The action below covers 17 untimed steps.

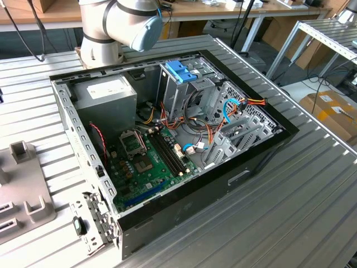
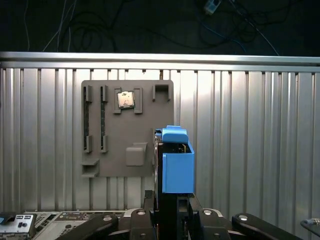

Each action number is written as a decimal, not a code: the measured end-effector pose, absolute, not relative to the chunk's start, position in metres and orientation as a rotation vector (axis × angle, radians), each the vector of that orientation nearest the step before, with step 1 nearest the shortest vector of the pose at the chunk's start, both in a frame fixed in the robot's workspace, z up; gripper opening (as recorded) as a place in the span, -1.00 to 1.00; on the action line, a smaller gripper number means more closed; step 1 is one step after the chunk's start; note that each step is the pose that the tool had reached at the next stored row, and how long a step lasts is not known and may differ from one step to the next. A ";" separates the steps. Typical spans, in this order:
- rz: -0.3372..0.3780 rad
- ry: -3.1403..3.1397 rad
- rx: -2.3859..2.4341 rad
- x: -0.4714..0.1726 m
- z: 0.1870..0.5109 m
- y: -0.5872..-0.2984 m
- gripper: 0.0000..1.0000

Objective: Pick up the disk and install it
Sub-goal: 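Pick up the disk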

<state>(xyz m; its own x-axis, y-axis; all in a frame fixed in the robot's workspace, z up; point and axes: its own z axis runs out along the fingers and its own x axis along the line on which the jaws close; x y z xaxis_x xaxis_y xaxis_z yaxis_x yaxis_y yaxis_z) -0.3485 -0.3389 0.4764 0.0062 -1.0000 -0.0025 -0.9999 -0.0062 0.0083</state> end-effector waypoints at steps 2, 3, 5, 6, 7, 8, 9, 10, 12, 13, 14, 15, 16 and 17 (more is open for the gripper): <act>-0.012 -2.212 2.225 -0.345 0.476 -0.339 -0.30; -0.012 -2.212 2.225 -0.342 0.476 -0.339 -0.30; -0.012 -2.212 2.225 -0.339 0.476 -0.339 -0.30; -0.012 -2.212 2.225 -0.337 0.476 -0.339 -0.30; -0.012 -2.212 2.225 -0.336 0.476 -0.339 -0.30; -0.012 -2.212 2.225 -0.334 0.476 -0.339 -0.30; -0.012 -2.212 2.225 -0.333 0.476 -0.339 -0.30; -0.012 -2.212 2.225 -0.331 0.476 -0.339 -0.30; -0.012 -2.212 2.225 -0.328 0.476 -0.339 -0.30; -0.012 -2.212 2.225 -0.326 0.476 -0.339 -0.30; -0.012 -2.212 2.225 -0.325 0.476 -0.339 -0.30; -0.012 -2.212 2.225 -0.323 0.476 -0.339 -0.30; -0.012 -2.212 2.225 -0.321 0.476 -0.339 -0.30; -0.012 -2.212 2.225 -0.320 0.476 -0.339 -0.30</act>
<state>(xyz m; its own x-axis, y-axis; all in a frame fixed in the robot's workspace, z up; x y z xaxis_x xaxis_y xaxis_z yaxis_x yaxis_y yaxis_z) -0.3197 -0.3389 0.4764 0.0062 -1.0000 -0.0025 -0.9999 -0.0062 0.0084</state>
